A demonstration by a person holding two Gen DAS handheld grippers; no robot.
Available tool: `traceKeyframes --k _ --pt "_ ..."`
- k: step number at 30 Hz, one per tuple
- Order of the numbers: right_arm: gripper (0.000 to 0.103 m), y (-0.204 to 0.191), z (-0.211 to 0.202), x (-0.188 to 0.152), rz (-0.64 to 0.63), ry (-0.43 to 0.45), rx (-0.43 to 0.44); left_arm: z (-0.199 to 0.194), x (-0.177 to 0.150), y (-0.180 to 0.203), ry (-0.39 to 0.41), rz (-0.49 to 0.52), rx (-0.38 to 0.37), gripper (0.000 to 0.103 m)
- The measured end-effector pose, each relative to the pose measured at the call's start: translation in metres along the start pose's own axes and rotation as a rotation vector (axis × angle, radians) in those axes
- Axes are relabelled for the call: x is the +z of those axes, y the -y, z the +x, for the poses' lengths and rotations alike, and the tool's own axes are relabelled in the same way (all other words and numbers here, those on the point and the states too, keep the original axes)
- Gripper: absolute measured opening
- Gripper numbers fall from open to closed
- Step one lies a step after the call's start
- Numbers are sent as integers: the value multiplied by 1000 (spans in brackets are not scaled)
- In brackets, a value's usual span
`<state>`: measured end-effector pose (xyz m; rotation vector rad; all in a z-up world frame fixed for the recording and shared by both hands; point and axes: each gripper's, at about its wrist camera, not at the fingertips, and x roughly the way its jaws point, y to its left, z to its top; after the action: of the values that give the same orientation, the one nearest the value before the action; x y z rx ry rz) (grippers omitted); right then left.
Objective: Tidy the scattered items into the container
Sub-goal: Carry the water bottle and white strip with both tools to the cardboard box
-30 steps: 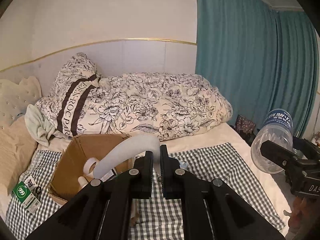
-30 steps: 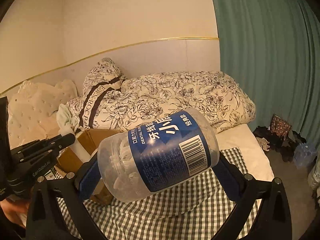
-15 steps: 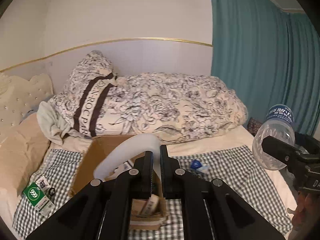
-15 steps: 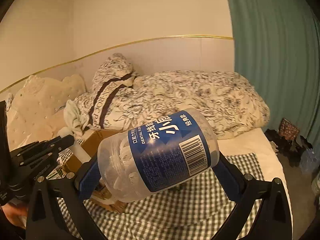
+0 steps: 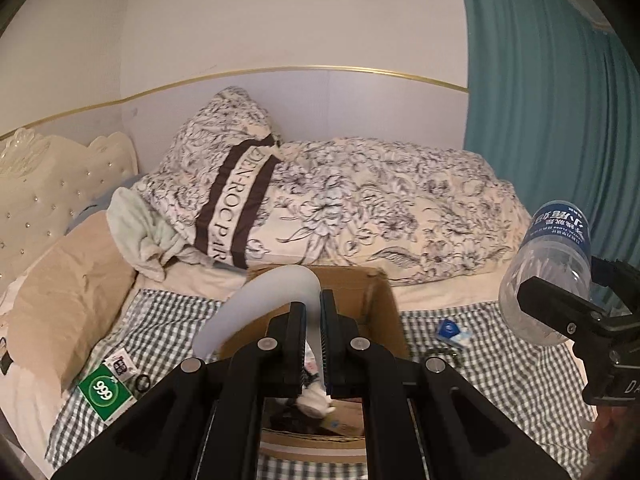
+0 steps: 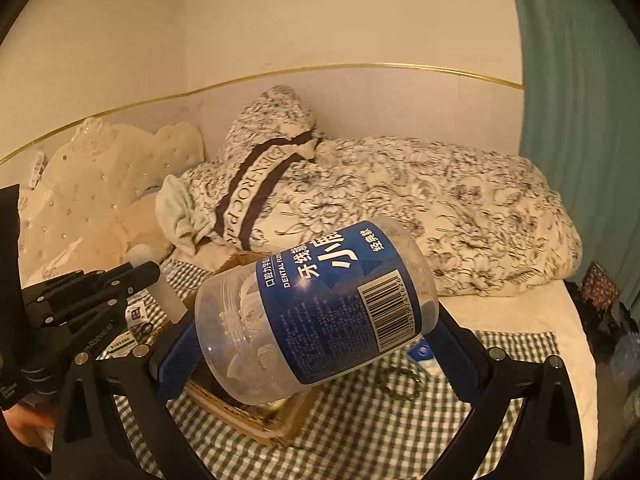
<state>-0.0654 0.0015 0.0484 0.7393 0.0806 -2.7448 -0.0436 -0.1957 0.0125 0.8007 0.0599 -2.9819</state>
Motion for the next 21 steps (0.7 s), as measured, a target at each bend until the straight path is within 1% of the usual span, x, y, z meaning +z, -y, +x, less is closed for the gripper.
traceKeyframes --k 7,11,14,21 --pt "101 -15 27 5 4 -26 22 14 -2 -27 -24 -15 26 6" --pt "101 -19 46 -1 -7 -56 30 25 -4 -38 -39 -17 35 6" --pt "101 -23 62 -7 -19 -89 34 38 -7 -44 -66 -18 29 6" --pt "101 -35 96 -22 -65 -150 54 67 -19 -50 -135 -17 44 6"
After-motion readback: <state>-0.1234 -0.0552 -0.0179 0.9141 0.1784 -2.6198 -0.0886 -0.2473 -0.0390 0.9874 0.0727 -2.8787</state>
